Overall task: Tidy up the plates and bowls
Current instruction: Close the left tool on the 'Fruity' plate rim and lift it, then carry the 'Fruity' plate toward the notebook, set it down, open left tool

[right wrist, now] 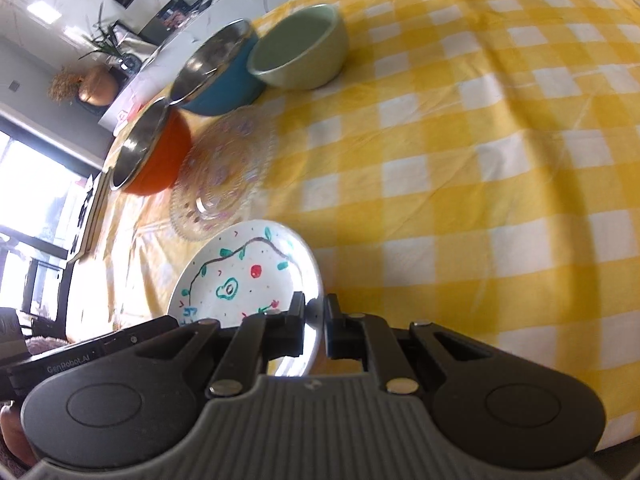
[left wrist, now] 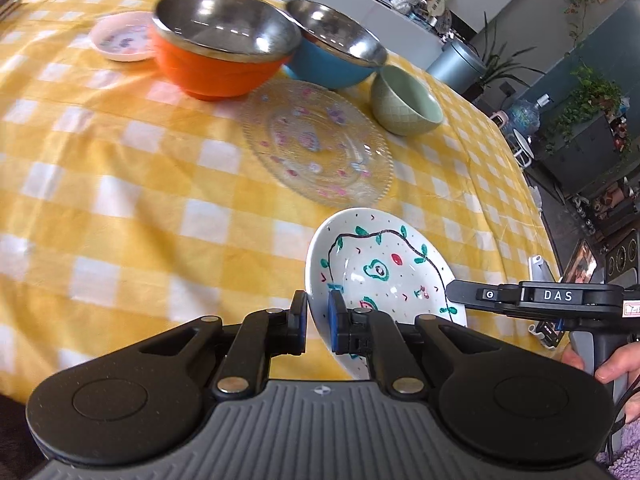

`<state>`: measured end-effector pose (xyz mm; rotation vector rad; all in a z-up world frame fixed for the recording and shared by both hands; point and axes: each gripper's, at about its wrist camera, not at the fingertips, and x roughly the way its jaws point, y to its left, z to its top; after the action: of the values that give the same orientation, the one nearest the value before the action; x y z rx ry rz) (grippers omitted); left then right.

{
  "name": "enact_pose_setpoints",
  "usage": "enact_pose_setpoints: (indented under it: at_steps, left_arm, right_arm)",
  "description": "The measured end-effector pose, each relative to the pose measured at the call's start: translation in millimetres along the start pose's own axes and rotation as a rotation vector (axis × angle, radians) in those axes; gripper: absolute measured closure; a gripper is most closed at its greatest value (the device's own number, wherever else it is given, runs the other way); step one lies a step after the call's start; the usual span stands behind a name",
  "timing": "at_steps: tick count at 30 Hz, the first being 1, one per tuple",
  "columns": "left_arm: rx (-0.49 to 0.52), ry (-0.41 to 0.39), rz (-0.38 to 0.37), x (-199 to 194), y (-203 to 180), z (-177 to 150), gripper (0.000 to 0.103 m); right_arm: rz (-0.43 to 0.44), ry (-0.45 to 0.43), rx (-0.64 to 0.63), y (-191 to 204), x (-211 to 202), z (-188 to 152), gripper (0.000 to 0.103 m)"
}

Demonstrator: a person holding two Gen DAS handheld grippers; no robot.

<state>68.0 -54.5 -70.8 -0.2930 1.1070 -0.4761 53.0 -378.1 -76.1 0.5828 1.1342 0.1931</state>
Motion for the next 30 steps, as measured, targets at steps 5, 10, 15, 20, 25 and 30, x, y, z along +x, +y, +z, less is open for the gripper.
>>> enact_pose_setpoints:
  at_steps: [5, 10, 15, 20, 25, 30]
  left_arm:
    - [-0.035, -0.046, 0.057, -29, 33, 0, 0.092]
    - [-0.100, -0.114, 0.104, -58, 73, 8, 0.092]
    - [-0.159, -0.163, 0.139, -74, 106, 21, 0.092]
    - [-0.194, -0.170, 0.160, -71, 128, 31, 0.092]
    - [-0.231, -0.189, 0.190, -68, 147, 34, 0.092]
    - [-0.225, -0.209, 0.229, -64, 157, 34, 0.092]
  right_arm:
    - [0.031, 0.004, -0.070, 45, 18, -6, 0.096]
    - [0.074, 0.019, -0.146, 95, 47, -5, 0.096]
    - [0.111, 0.006, -0.155, 130, 74, -4, 0.096]
    - [0.121, -0.025, -0.118, 146, 96, 0, 0.096]
    - [0.128, -0.042, -0.125, 156, 110, -4, 0.096]
    - [0.127, -0.049, -0.135, 165, 125, -7, 0.095]
